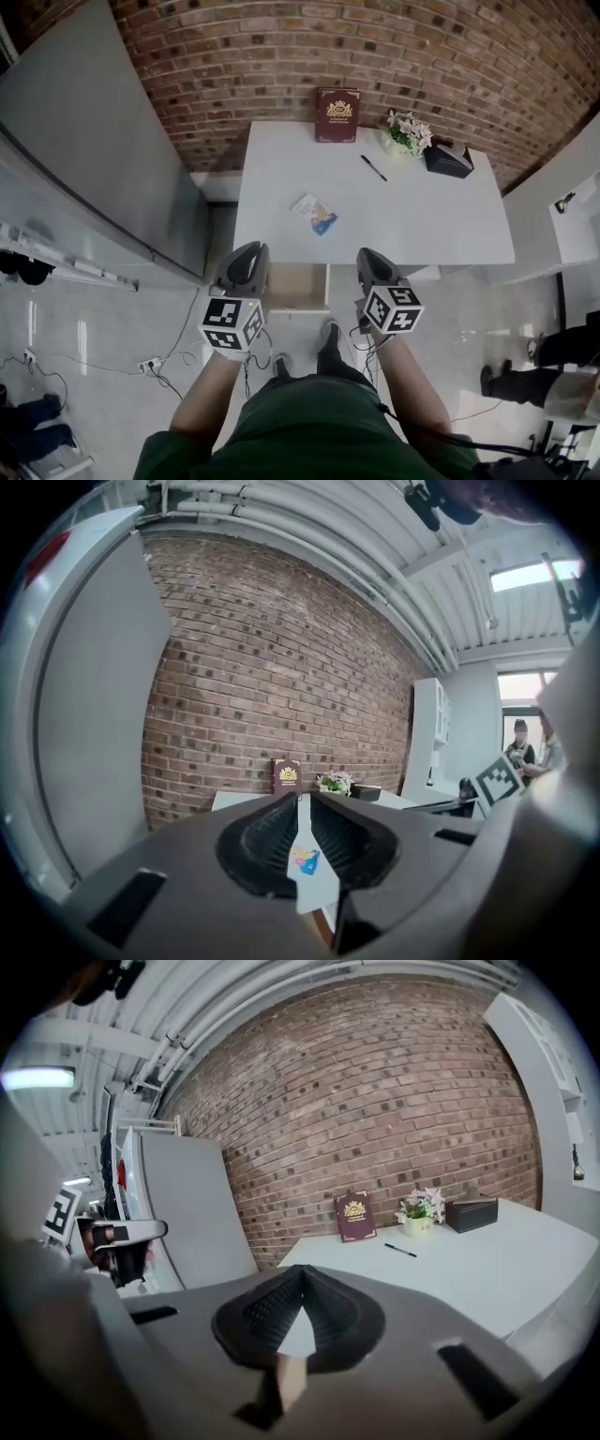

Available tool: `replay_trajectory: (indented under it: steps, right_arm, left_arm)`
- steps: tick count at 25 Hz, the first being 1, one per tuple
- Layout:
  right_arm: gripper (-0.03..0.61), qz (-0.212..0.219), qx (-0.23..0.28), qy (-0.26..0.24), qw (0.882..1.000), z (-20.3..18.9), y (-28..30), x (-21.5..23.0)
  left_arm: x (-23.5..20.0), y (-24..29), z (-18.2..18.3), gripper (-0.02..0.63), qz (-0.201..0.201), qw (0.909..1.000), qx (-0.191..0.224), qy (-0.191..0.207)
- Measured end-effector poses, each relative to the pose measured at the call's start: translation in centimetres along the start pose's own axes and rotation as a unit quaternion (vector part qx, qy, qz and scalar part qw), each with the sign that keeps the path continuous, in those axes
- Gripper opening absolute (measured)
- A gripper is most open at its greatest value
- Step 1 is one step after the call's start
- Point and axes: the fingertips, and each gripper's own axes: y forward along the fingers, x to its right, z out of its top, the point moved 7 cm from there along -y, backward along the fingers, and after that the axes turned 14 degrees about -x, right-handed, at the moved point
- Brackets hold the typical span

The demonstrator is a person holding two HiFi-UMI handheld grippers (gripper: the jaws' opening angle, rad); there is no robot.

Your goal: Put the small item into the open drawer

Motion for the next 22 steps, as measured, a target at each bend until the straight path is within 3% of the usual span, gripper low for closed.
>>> replay_trajectory:
  steps: [11,22]
  right_arm:
    - [0.002,0.075,-0.106,0.017,0.991,-1.3,9.7,6.5]
    - [0.019,0.141,-0.194,0.091,0.967,-2.4,18.0,9.3]
  left_arm:
    - [2.1,7.6,-1.2,0.040,0.059,0.9962,-0.061,-0.019]
    - [2.7,9.4,-4.4,0.040,0.123,0.9834,-0.119,-0.060]
